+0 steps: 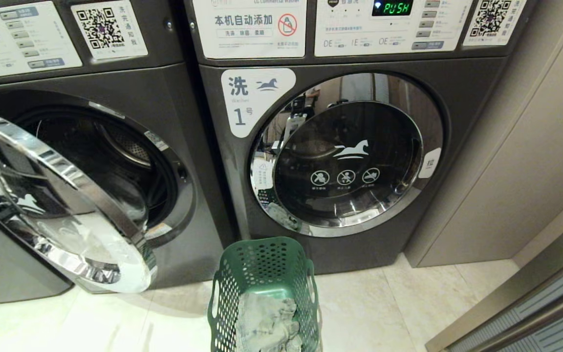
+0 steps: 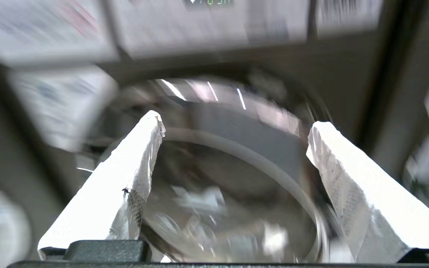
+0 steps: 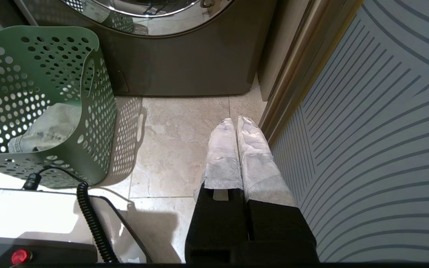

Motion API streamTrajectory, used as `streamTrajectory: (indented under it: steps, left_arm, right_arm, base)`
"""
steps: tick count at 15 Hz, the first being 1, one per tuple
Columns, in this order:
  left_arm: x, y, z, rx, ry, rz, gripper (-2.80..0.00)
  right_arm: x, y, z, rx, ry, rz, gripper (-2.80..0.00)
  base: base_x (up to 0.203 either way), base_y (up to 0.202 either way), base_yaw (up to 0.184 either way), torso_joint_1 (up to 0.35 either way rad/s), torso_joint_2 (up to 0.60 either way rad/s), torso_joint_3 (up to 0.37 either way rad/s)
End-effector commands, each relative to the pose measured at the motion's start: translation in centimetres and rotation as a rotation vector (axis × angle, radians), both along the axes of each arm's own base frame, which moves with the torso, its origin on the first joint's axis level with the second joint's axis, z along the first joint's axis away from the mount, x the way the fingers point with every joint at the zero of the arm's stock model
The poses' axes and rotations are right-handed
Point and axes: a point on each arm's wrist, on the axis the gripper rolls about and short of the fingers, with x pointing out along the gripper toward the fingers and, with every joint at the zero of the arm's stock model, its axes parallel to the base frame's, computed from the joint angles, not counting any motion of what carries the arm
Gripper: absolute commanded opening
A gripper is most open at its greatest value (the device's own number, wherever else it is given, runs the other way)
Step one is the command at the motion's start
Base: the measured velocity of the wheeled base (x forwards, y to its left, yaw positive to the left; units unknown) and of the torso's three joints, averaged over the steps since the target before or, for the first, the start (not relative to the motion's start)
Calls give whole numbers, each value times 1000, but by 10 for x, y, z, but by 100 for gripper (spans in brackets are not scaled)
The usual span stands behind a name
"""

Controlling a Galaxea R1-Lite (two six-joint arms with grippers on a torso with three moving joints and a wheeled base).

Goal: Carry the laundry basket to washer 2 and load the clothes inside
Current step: Open the lid of the washing machine

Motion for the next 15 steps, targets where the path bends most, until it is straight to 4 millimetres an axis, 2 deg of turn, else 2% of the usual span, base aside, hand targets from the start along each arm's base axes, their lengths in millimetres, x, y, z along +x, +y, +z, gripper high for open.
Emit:
streamTrajectory:
  steps: [1, 3, 6, 8, 9, 11, 12, 15]
  left_arm:
    - [-50, -81, 47, 95, -174, 120, 0]
    - [-63, -118, 68, 42, -292, 99, 0]
    - [-65, -139, 90, -63, -317, -81, 0]
    - [-67, -149, 91, -96, -324, -123, 0]
    - [-67, -149, 89, -103, -319, -124, -280]
    - [-65, -143, 87, -112, -247, -142, -280]
    - [-62, -137, 81, -125, -131, -167, -280]
    - [-51, -100, 66, -225, 152, -250, -280]
  right_arm:
    - [0, 0, 0, 0, 3, 1, -280]
    - [0, 0, 0, -2, 3, 1, -280]
    - [0, 0, 0, 0, 3, 1, -280]
    - [0, 0, 0, 0, 3, 1, -280]
    - [0, 0, 0, 0, 3, 1, -280]
    - [0, 0, 0, 0, 3, 1, -280]
    - [0, 0, 0, 0, 3, 1, -280]
    - [0, 0, 0, 0, 3, 1, -280]
  base:
    - [0, 0, 0, 0, 0, 0]
    - [0, 0, 0, 0, 0, 0]
    - [0, 0, 0, 0, 0, 0]
    - [0, 0, 0, 0, 0, 0]
    - [0, 0, 0, 0, 0, 0]
    - [0, 0, 0, 0, 0, 0]
    - [0, 0, 0, 0, 0, 0]
    - [0, 0, 0, 0, 0, 0]
